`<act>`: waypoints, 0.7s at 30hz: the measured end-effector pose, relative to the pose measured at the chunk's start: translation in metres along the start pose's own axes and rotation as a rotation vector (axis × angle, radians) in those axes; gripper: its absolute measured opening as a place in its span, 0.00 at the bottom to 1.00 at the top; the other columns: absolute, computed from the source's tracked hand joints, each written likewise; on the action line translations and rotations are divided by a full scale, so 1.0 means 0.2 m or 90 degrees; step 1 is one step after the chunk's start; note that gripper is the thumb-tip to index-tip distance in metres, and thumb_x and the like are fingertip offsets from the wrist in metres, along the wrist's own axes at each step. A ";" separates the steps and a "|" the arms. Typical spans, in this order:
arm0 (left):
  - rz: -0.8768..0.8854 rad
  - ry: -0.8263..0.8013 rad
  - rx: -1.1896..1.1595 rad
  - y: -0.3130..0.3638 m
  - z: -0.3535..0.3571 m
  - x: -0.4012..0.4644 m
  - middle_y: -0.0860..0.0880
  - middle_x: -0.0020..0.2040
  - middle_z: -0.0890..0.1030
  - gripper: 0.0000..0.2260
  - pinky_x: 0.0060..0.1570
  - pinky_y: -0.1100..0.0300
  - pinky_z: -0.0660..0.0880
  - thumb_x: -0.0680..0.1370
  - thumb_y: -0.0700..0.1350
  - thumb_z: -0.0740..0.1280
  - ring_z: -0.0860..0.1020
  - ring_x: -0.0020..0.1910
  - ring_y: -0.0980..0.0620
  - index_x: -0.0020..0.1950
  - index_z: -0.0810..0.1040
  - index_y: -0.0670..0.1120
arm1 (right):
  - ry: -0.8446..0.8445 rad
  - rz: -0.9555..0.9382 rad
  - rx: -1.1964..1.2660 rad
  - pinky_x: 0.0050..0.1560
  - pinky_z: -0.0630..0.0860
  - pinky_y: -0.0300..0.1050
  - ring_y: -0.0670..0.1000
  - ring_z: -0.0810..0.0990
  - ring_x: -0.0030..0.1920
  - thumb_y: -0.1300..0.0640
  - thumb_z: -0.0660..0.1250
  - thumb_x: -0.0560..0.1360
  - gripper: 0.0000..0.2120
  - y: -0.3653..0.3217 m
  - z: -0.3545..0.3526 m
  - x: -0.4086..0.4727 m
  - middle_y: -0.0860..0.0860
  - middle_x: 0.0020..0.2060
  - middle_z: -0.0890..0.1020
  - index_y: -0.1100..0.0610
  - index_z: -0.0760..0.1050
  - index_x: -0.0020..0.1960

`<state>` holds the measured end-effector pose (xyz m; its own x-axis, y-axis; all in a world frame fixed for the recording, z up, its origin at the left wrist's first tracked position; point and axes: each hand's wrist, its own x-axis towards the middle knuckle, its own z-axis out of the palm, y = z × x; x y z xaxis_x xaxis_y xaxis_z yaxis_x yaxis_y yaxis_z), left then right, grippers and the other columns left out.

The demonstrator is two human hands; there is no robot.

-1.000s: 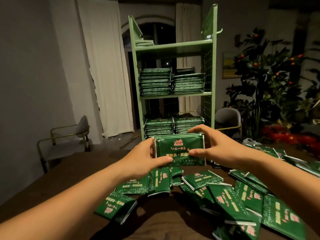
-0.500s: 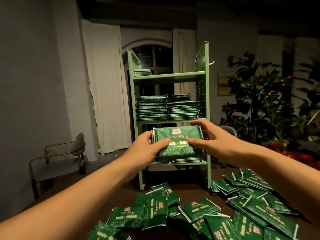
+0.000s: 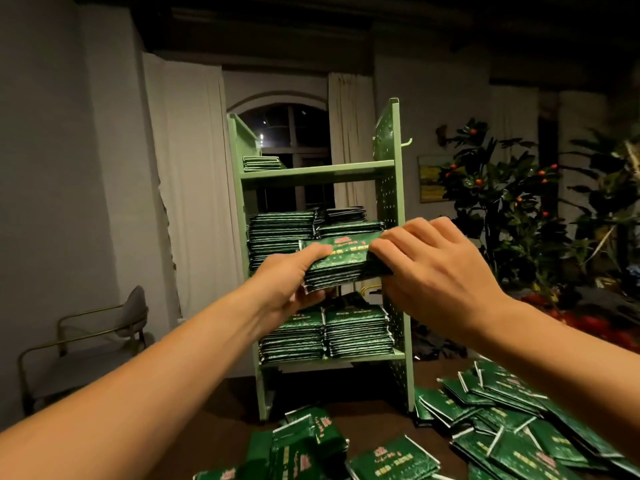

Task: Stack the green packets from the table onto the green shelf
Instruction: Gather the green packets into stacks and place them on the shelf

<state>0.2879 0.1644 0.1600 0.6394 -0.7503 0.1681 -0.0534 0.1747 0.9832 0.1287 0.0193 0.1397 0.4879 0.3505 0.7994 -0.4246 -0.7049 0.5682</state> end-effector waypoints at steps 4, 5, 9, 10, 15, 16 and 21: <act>0.020 -0.011 0.005 0.05 0.02 0.10 0.48 0.41 0.85 0.10 0.28 0.64 0.76 0.77 0.49 0.73 0.81 0.37 0.54 0.52 0.84 0.43 | 0.012 -0.039 -0.052 0.44 0.72 0.54 0.59 0.78 0.45 0.61 0.65 0.76 0.08 0.07 0.07 0.06 0.56 0.47 0.81 0.60 0.78 0.53; 0.027 -0.016 -0.005 0.06 0.03 0.12 0.48 0.40 0.85 0.11 0.28 0.64 0.77 0.78 0.50 0.72 0.82 0.36 0.54 0.52 0.83 0.43 | 0.005 -0.028 -0.050 0.44 0.72 0.53 0.59 0.78 0.44 0.60 0.64 0.76 0.08 0.09 0.09 0.08 0.56 0.47 0.81 0.59 0.78 0.53; 0.061 0.003 -0.009 0.06 0.01 0.20 0.43 0.35 0.84 0.20 0.29 0.60 0.79 0.85 0.54 0.56 0.81 0.32 0.49 0.49 0.77 0.39 | -0.025 0.083 -0.021 0.44 0.69 0.51 0.57 0.77 0.43 0.54 0.66 0.75 0.11 0.19 0.17 0.16 0.55 0.46 0.81 0.58 0.77 0.53; 0.076 0.023 0.040 0.05 -0.01 0.22 0.43 0.33 0.83 0.20 0.28 0.60 0.78 0.86 0.52 0.54 0.81 0.30 0.49 0.48 0.76 0.39 | -0.037 0.101 -0.019 0.44 0.69 0.51 0.58 0.77 0.44 0.53 0.68 0.74 0.11 0.22 0.20 0.17 0.55 0.46 0.81 0.58 0.76 0.53; 0.216 0.071 0.365 -0.03 -0.11 0.30 0.45 0.35 0.81 0.11 0.31 0.60 0.75 0.83 0.39 0.57 0.79 0.31 0.51 0.47 0.79 0.41 | -0.081 0.117 -0.017 0.47 0.72 0.53 0.59 0.77 0.46 0.54 0.72 0.70 0.15 0.30 0.31 0.24 0.55 0.47 0.81 0.58 0.76 0.55; 0.237 0.067 0.401 -0.04 -0.13 0.32 0.46 0.36 0.82 0.10 0.32 0.61 0.75 0.83 0.39 0.59 0.79 0.32 0.53 0.47 0.79 0.42 | -0.088 0.117 -0.019 0.47 0.72 0.53 0.59 0.78 0.47 0.54 0.73 0.70 0.16 0.31 0.34 0.25 0.55 0.47 0.81 0.58 0.76 0.55; 0.391 0.068 0.569 -0.07 -0.13 0.37 0.49 0.38 0.81 0.08 0.35 0.59 0.74 0.82 0.43 0.62 0.78 0.34 0.53 0.45 0.77 0.48 | -0.101 0.120 -0.030 0.48 0.72 0.53 0.59 0.77 0.47 0.56 0.74 0.70 0.15 0.32 0.44 0.30 0.55 0.47 0.81 0.58 0.75 0.54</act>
<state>0.3557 0.1226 0.1579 0.3746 -0.6266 0.6835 -0.8970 -0.0583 0.4381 0.1973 -0.0596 0.2066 0.5083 0.1118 0.8539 -0.5532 -0.7175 0.4233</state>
